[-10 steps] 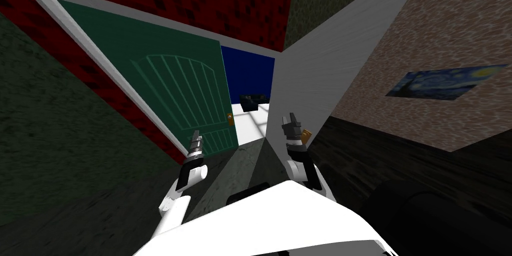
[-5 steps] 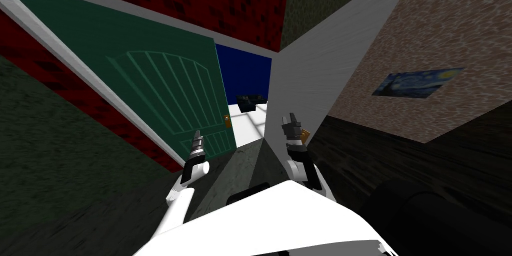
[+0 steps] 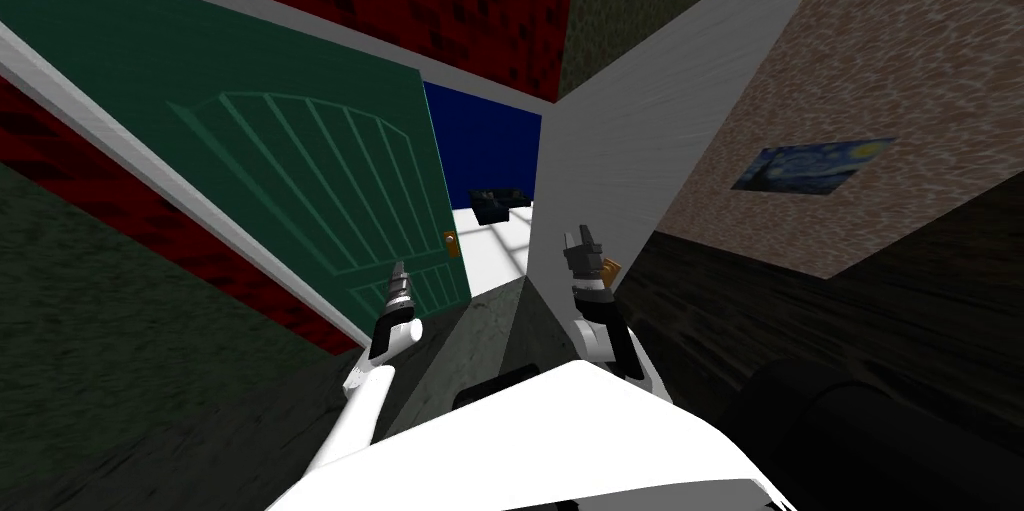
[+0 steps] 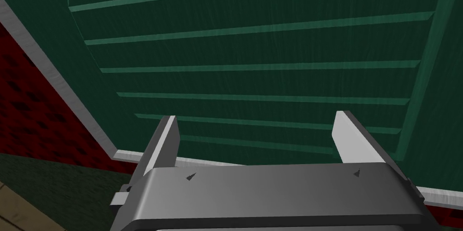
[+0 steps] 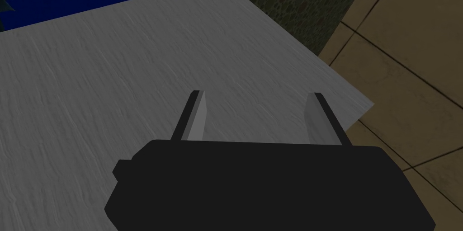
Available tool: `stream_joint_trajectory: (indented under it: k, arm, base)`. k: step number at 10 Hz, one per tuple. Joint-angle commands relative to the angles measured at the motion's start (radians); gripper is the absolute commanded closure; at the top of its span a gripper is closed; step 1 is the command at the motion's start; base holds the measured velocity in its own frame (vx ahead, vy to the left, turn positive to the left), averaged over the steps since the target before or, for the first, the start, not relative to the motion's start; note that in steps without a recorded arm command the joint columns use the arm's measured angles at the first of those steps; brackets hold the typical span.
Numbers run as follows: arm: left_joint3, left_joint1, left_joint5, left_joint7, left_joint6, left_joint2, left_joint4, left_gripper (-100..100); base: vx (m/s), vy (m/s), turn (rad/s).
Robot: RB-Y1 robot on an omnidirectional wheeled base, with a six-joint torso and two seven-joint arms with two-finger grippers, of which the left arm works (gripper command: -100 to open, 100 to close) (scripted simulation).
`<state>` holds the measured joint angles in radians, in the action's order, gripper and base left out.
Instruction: Pull the door open
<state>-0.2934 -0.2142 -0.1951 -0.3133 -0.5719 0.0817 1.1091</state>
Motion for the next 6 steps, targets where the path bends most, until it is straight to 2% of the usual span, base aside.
stream_joint_trajectory:
  k: [1, 2, 3, 4, 6]
  arm:
    - [-0.011, -0.027, -0.009, -0.007, -0.001, -0.002, -0.048, -100]
    - [-0.011, -0.027, -0.009, -0.007, -0.001, -0.002, -0.048, -100]
    - [-0.021, -0.051, -0.017, -0.013, -0.002, -0.003, -0.084, -100]
    - [-0.021, -0.051, -0.017, -0.013, -0.002, -0.003, -0.089, -100]
    - [-0.041, -0.1, -0.033, -0.025, -0.004, -0.005, -0.154, -100]
  base:
    - [0.052, 0.013, -0.077]
    - [0.041, 0.015, -0.038]
    - [0.05, 0.018, -0.075]
    - [0.047, 0.015, -0.044]
    - [0.059, 0.015, -0.104]
